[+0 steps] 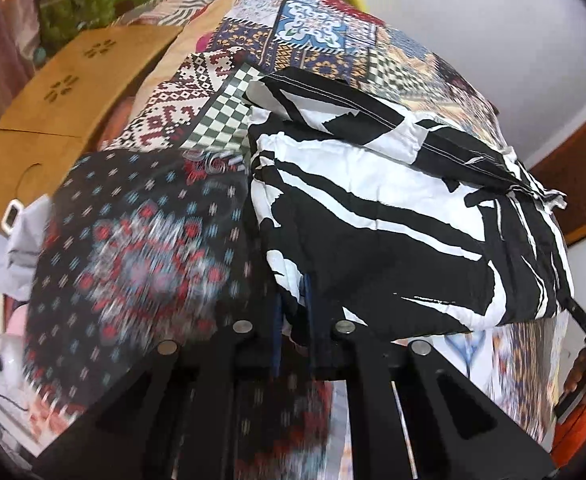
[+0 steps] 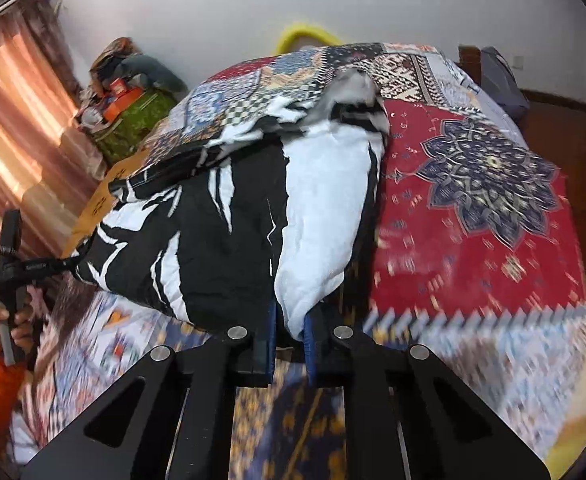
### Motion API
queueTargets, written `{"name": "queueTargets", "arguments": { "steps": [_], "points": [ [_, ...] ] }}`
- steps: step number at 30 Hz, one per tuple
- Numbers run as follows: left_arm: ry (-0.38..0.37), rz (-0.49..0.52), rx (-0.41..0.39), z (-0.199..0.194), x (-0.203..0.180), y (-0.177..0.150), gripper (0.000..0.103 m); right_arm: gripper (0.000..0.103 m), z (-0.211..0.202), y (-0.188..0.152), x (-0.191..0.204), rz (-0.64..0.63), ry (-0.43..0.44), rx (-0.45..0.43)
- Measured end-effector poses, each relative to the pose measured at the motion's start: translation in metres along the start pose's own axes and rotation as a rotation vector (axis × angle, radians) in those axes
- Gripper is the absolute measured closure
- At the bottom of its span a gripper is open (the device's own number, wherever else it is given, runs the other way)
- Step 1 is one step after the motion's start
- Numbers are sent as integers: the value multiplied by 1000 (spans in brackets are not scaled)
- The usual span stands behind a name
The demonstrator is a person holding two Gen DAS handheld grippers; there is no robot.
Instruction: Fold small clothes
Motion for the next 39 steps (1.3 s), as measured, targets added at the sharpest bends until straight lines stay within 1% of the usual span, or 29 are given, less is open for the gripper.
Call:
{"name": "queueTargets", "arguments": {
  "steps": [3,4,6,9,11,12,13,14,15,16,18,20,22,24,26,28,30,32,34,35,37,38,39],
  "points": [
    [2,42,-8,-22,-5,-28,93,93,-19,-22,6,-60,-25,16],
    [-4,53,-3,-29,-5,-42,93,93,-25,-30,7,-77,-36,20],
    [-1,64,-1,-36,-3,-61,93,93,-33,-48,4,-87,-51,33],
    [47,87,2,-44,4,-91,93,93,-41,-71,-1,-79,-56,55],
    [114,94,18,-44,16,-109,93,93,-44,-83,-4,-65,-56,69],
    [157,95,31,-42,24,-115,93,92,-45,-88,-7,-54,-58,80],
    [175,89,41,-42,30,-118,93,90,-46,-92,-11,-46,-67,90],
    [178,74,49,-44,37,-123,93,89,-50,-94,-13,-38,-77,87],
    [177,50,46,-49,44,-125,93,82,-54,-94,-16,-32,-93,83],
    [183,41,31,-56,47,-123,93,74,-59,-93,-19,-28,-118,80],
    [209,54,-14,-69,48,-113,93,65,-71,-88,-24,-34,-173,55],
    [222,76,-55,-80,43,-102,90,64,-81,-80,-22,-53,-200,17],
    [220,101,-89,-87,32,-87,80,60,-86,-68,-20,-63,-201,-12],
    [203,131,-119,-89,16,-73,61,59,-86,-61,-14,-74,-190,-31],
    [182,168,-143,-86,-3,-59,52,59,-78,-53,-6,-97,-168,-30],
    [162,205,-144,-77,-23,-50,48,59,-66,-52,2,-117,-144,-12],
    [145,252,-118,-58,-45,-41,41,59,-47,-50,13,-140,-111,22],
    [136,302,-77,-36,-64,-37,40,59,-24,-48,23,-165,-82,71],
    [130,348,-15,-12,-80,-37,39,59,-5,-48,34,-193,-59,113],
    [125,369,36,5,-88,-37,38,59,6,-47,39,-207,-46,136],
    [128,382,97,26,-93,-37,38,59,28,-46,49,-238,-23,193],
    [131,383,115,34,-96,-33,37,59,42,-45,53,-263,-24,228],
    [133,383,118,38,-98,-28,33,58,50,-44,57,-284,-26,245]
  ]
}}
Point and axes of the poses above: each gripper's, at about its wrist camera, not at the fingertips, and z roughly the way its jaws point, x to its left, y to its top, the point moved 6 cm from there along z, roughly the way its jaws point, and after that the axes turned 2 degrees about x, right-handed, at the moved point
